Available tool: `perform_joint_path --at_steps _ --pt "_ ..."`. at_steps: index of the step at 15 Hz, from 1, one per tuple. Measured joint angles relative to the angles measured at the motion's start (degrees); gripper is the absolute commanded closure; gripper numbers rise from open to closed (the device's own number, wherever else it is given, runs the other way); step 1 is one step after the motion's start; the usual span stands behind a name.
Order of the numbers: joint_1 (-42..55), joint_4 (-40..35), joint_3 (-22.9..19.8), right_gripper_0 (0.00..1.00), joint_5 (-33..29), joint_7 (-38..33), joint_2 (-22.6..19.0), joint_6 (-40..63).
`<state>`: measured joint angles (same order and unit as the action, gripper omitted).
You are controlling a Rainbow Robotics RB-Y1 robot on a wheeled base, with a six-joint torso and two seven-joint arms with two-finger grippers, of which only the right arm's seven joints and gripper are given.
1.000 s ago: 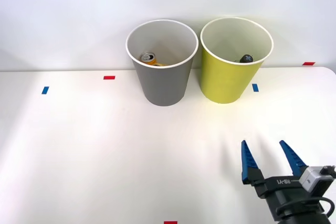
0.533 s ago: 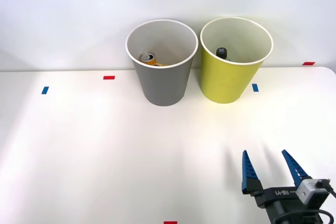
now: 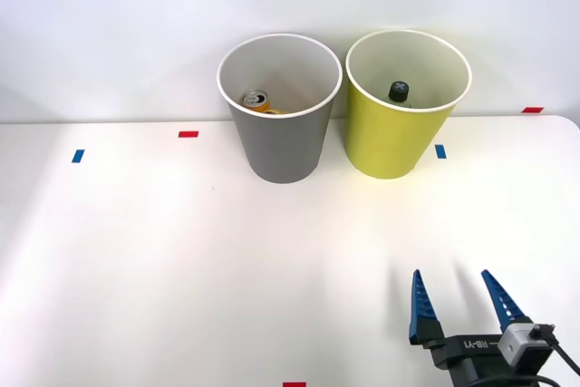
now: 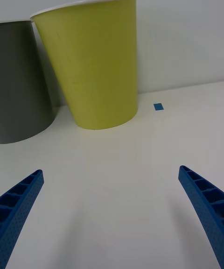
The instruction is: Put cans in the gray bin, plastic bottles in the light green bin
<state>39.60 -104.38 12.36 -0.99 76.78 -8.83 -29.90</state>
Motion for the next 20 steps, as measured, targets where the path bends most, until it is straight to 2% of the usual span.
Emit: perform_joint_path --at_steps 3,5,11,15,20 --pt "-1.3 5.8 -2.8 0.0 -8.2 -5.0 3.6 -7.1" --pt "-0.8 6.9 -3.6 0.0 -10.1 -4.7 3.8 -9.3" --pt "5.0 7.0 -1.4 0.0 -11.1 -1.7 0.5 -15.0" --pt "8.7 7.0 -1.0 0.0 -11.3 3.6 0.3 -18.4" --pt "12.0 7.0 -0.7 0.0 -7.5 5.0 1.6 -20.8"
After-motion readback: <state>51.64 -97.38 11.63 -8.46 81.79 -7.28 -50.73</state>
